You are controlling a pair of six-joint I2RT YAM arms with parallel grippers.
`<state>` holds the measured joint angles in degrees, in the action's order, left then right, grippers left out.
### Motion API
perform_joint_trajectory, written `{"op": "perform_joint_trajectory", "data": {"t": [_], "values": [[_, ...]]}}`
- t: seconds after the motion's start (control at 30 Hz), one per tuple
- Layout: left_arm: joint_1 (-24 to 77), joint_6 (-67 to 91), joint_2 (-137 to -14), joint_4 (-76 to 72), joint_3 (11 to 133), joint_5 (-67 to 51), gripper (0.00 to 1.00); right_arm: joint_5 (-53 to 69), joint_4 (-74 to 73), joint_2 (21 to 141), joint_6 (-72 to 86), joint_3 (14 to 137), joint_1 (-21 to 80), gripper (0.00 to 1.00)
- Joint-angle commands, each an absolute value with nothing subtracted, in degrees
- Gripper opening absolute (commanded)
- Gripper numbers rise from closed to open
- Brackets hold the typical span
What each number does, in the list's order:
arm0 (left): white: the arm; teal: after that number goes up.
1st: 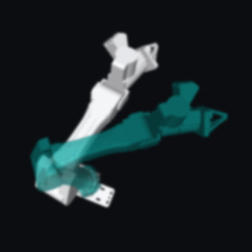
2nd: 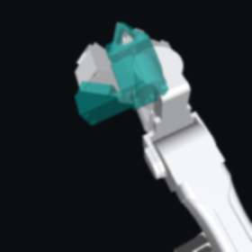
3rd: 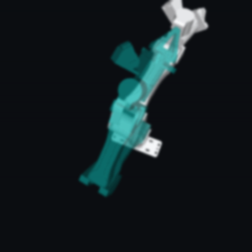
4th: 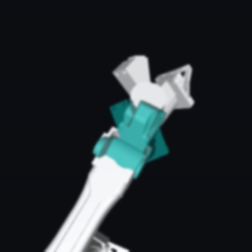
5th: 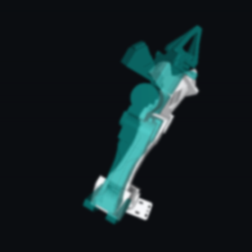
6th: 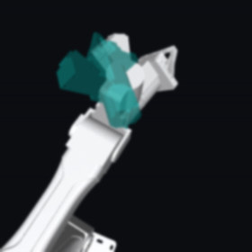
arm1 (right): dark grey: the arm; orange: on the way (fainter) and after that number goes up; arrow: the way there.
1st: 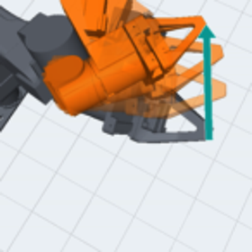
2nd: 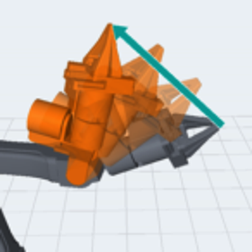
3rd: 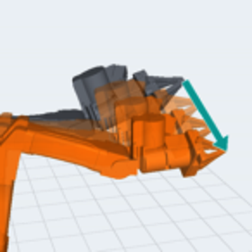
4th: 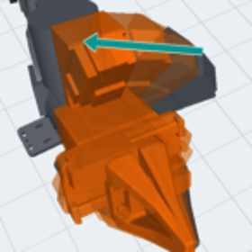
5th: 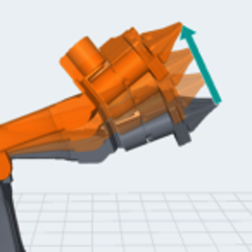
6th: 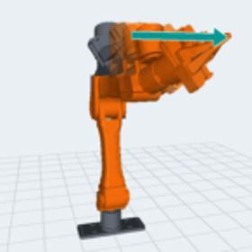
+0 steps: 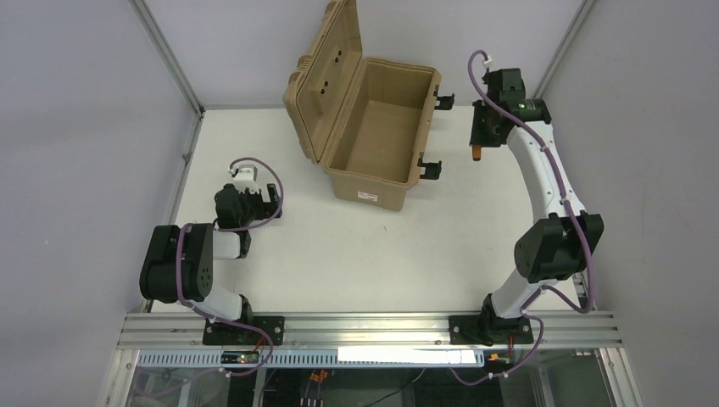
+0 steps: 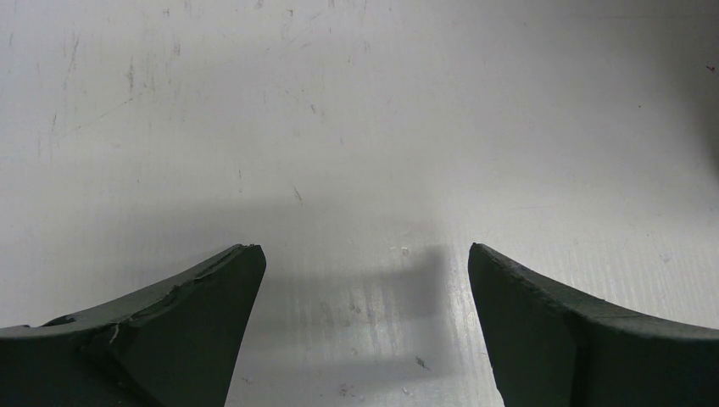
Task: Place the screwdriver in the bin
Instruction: Pick up the screwdriver from the center of the board, then place the screwdriver in the bin.
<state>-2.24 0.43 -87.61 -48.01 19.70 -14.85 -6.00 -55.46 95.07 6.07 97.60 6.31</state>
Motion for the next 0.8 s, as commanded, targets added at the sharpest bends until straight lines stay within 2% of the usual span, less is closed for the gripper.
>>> {"op": "perform_joint_trajectory", "data": {"t": [0.0,0.27,0.6,0.77], "values": [[-2.1,-0.15,-86.48,-49.75,20.26,-14.6,0.99,-8.64,-63.12,92.32,6.47,108.2,6.23,0.0],[-2.11,-0.15,-86.4,-49.74,20.22,-14.59,0.99,-9.81,-69.9,96.18,8.86,122.66,6.14,0.0],[-2.12,-0.11,-86.43,-49.72,20.21,-14.59,0.99,-4.67,-69.14,99.1,20.98,124.83,6.9,0.0],[-2.11,-0.12,-86.48,-49.75,20.23,-14.59,0.99,-6.27,-69.44,101.43,23.63,127.54,10.6,0.0]]}}
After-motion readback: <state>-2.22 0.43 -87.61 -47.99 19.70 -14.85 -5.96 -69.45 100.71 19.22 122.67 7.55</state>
